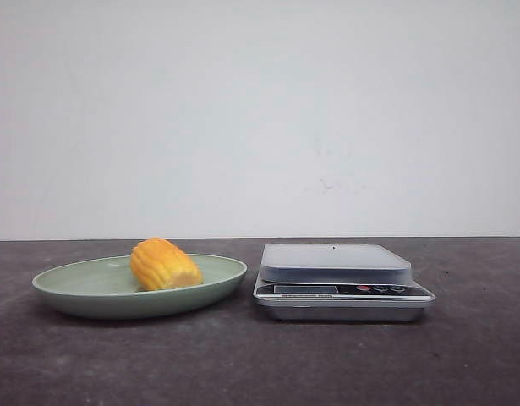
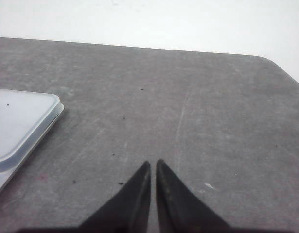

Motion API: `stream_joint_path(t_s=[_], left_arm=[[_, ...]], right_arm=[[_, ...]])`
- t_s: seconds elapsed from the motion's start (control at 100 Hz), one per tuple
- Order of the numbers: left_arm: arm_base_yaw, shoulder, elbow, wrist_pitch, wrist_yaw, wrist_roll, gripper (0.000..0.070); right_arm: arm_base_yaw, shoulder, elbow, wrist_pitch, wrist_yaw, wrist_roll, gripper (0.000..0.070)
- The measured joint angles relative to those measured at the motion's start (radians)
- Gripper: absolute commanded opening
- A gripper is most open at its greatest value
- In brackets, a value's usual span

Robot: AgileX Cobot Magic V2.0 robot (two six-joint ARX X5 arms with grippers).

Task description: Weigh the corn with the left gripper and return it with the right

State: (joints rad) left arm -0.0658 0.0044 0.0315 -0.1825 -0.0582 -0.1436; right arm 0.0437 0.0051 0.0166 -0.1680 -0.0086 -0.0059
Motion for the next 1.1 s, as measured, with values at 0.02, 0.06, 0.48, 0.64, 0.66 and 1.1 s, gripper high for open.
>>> stream_joint_path(t_s=[0.02, 0.06, 0.48, 0.64, 0.66, 1.1], left_arm=[[0.0, 0.0, 0.0, 0.0, 0.0, 0.0, 0.0028], [0.0, 0.0, 0.0, 0.0, 0.0, 0.0, 0.0028], [0.0, 0.0, 0.0, 0.0, 0.0, 0.0, 0.0028], [0.0, 0.0, 0.0, 0.002, -0.001, 0.0, 0.0011], [0.0, 0.0, 0.0, 0.003, -0.001, -0.001, 0.0011], [0.0, 0.184, 0.29, -0.008, 0.005, -0.232, 0.0013]], right_arm=[[0.0, 0.0, 0.0, 0.0, 0.0, 0.0, 0.0013], [0.0, 0.0, 0.0, -0.001, 0.0, 0.0, 0.0013], [0.0, 0.0, 0.0, -0.006, -0.019, 0.019, 0.0013], [0.0, 0.0, 0.0, 0.001, -0.019, 0.067, 0.0005], [0.0, 0.0, 0.0, 0.006, -0.019, 0.074, 0.0004], [0.0, 0.227, 0.406, -0.045, -0.018, 0.273, 0.0003]])
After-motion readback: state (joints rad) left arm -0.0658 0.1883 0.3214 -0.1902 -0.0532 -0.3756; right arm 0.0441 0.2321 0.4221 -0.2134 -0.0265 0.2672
